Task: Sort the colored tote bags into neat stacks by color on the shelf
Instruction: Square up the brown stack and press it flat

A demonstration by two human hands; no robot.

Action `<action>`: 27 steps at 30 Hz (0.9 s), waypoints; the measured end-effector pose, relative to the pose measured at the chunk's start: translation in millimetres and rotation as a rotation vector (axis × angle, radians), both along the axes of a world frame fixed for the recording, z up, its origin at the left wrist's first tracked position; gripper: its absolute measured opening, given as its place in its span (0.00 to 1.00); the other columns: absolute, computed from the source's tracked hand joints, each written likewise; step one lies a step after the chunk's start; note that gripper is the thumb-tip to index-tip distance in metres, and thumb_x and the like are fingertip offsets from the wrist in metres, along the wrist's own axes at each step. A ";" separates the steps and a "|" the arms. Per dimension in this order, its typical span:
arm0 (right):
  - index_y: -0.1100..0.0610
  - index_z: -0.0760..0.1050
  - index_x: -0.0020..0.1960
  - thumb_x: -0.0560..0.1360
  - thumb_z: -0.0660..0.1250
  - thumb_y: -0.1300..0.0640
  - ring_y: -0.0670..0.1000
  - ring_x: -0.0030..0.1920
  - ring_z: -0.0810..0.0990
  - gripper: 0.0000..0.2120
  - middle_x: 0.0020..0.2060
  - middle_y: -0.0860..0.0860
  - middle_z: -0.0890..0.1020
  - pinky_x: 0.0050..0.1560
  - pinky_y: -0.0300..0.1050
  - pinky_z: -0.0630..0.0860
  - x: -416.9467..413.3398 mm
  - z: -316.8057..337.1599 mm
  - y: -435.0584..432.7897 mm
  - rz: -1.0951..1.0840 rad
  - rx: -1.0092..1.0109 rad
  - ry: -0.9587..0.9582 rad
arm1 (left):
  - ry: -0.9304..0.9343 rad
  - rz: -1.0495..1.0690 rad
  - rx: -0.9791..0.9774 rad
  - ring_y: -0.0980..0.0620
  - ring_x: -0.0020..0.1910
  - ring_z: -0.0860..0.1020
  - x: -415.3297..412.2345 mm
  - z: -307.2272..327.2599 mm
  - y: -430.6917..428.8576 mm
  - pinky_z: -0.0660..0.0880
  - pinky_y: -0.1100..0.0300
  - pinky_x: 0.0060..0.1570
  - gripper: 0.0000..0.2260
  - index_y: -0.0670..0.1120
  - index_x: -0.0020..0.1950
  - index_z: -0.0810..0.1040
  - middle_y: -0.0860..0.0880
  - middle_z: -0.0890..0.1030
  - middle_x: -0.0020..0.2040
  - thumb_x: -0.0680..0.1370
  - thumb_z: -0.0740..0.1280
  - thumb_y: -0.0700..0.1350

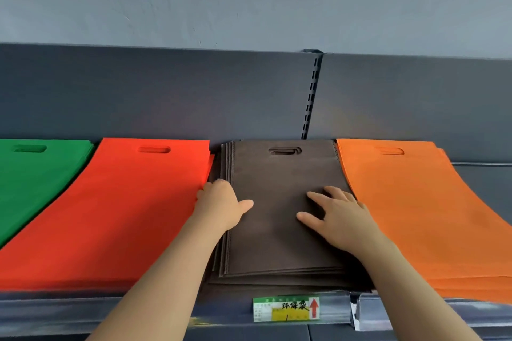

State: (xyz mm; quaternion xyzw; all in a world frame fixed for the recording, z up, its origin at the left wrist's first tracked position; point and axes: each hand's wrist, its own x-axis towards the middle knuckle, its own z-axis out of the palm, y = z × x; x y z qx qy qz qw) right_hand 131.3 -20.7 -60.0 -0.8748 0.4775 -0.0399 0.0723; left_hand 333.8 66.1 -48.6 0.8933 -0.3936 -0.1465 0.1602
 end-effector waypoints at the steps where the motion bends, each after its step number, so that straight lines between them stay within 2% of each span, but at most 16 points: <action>1: 0.42 0.60 0.73 0.73 0.53 0.30 0.53 0.73 0.57 0.31 0.74 0.49 0.60 0.70 0.53 0.59 -2.6 -0.1 -1.5 0.003 0.005 -0.006 | 0.033 0.040 -0.027 0.40 0.58 0.73 0.4 0.2 -4.1 0.70 0.51 0.55 0.31 0.39 0.60 0.70 0.40 0.74 0.60 0.70 0.71 0.60; 3: 0.41 0.60 0.73 0.73 0.54 0.30 0.53 0.73 0.58 0.31 0.73 0.48 0.60 0.70 0.54 0.59 -8.6 0.3 -5.3 0.001 0.023 -0.016 | 0.093 0.075 -0.057 0.41 0.56 0.74 -0.6 3.4 -10.1 0.72 0.52 0.53 0.33 0.37 0.61 0.69 0.41 0.75 0.58 0.68 0.74 0.58; 6: 0.41 0.60 0.73 0.72 0.55 0.30 0.53 0.73 0.58 0.32 0.73 0.48 0.60 0.70 0.54 0.59 -16.0 0.9 -10.8 -0.013 0.047 -0.020 | 0.223 0.107 -0.148 0.44 0.47 0.74 -1.5 4.1 -20.2 0.71 0.56 0.46 0.27 0.37 0.53 0.70 0.44 0.76 0.51 0.68 0.76 0.55; 7: 0.41 0.60 0.73 0.72 0.55 0.30 0.53 0.73 0.58 0.32 0.73 0.48 0.60 0.70 0.54 0.59 -17.0 1.4 -11.6 -0.020 0.053 -0.016 | 0.236 0.118 -0.152 0.43 0.48 0.75 -1.8 4.0 -23.3 0.72 0.56 0.47 0.27 0.38 0.53 0.71 0.44 0.76 0.51 0.67 0.75 0.56; 10: 0.41 0.60 0.73 0.73 0.56 0.31 0.53 0.73 0.58 0.32 0.73 0.48 0.60 0.70 0.54 0.58 -18.2 1.6 -13.4 -0.031 0.065 -0.015 | 0.214 0.172 -0.120 0.39 0.55 0.76 1.3 1.4 -32.6 0.74 0.50 0.55 0.32 0.38 0.61 0.70 0.40 0.77 0.58 0.68 0.73 0.59; 14: 0.42 0.60 0.73 0.73 0.57 0.32 0.54 0.73 0.57 0.31 0.73 0.49 0.59 0.70 0.55 0.57 -18.2 2.6 -11.9 -0.038 0.076 -0.022 | 0.406 0.209 -0.291 0.40 0.54 0.75 5.1 6.1 -38.0 0.72 0.54 0.49 0.32 0.35 0.63 0.65 0.38 0.74 0.60 0.69 0.75 0.48; 18: 0.42 0.59 0.73 0.73 0.57 0.32 0.54 0.73 0.57 0.31 0.74 0.49 0.59 0.71 0.55 0.56 -18.3 -0.4 -11.3 -0.049 0.068 -0.034 | 0.601 0.213 -0.451 0.50 0.39 0.71 4.9 9.5 -38.8 0.67 0.59 0.37 0.27 0.39 0.56 0.61 0.45 0.72 0.49 0.69 0.76 0.43; 19: 0.42 0.60 0.73 0.73 0.58 0.32 0.54 0.73 0.57 0.32 0.73 0.49 0.60 0.71 0.55 0.56 -18.6 -1.5 -10.6 -0.053 0.064 -0.049 | 0.641 0.195 -0.498 0.50 0.40 0.72 5.2 9.3 -38.3 0.69 0.59 0.38 0.29 0.39 0.58 0.62 0.46 0.74 0.50 0.68 0.77 0.42; 20: 0.42 0.60 0.73 0.72 0.59 0.33 0.54 0.73 0.58 0.32 0.73 0.49 0.60 0.70 0.55 0.56 -18.8 -1.9 -9.6 -0.063 0.063 -0.077 | 0.666 0.171 -0.553 0.49 0.45 0.75 5.7 10.1 -36.7 0.72 0.57 0.45 0.32 0.40 0.63 0.63 0.46 0.75 0.53 0.67 0.78 0.42; 22: 0.46 0.60 0.74 0.71 0.63 0.34 0.55 0.72 0.58 0.35 0.72 0.51 0.61 0.71 0.53 0.57 -18.1 -2.3 -11.7 -0.106 0.095 -0.186 | 0.679 0.112 -0.643 0.49 0.55 0.75 5.4 15.4 -31.1 0.71 0.55 0.55 0.36 0.44 0.69 0.63 0.48 0.75 0.60 0.67 0.78 0.42; 24: 0.52 0.58 0.74 0.71 0.66 0.37 0.58 0.71 0.59 0.39 0.72 0.55 0.62 0.71 0.52 0.58 -16.7 4.5 -17.1 -0.189 0.110 -0.347 | 0.666 0.027 -0.723 0.51 0.58 0.75 7.0 25.5 -22.4 0.70 0.57 0.56 0.37 0.47 0.72 0.62 0.51 0.75 0.62 0.68 0.77 0.42; 25: 0.55 0.59 0.73 0.71 0.68 0.39 0.59 0.70 0.61 0.38 0.69 0.56 0.65 0.69 0.52 0.60 -15.7 11.7 -20.1 -0.214 0.085 -0.446 | 0.648 -0.022 -0.757 0.52 0.59 0.74 7.6 33.2 -17.5 0.69 0.58 0.57 0.37 0.48 0.72 0.62 0.52 0.75 0.63 0.68 0.77 0.43; 27: 0.59 0.65 0.65 0.71 0.70 0.42 0.57 0.62 0.70 0.31 0.60 0.54 0.73 0.62 0.51 0.67 -14.4 31.0 -26.9 -0.226 0.042 -0.672 | 0.616 -0.110 -0.815 0.54 0.62 0.73 9.4 48.4 -6.4 0.69 0.57 0.63 0.37 0.50 0.73 0.62 0.54 0.74 0.65 0.68 0.76 0.44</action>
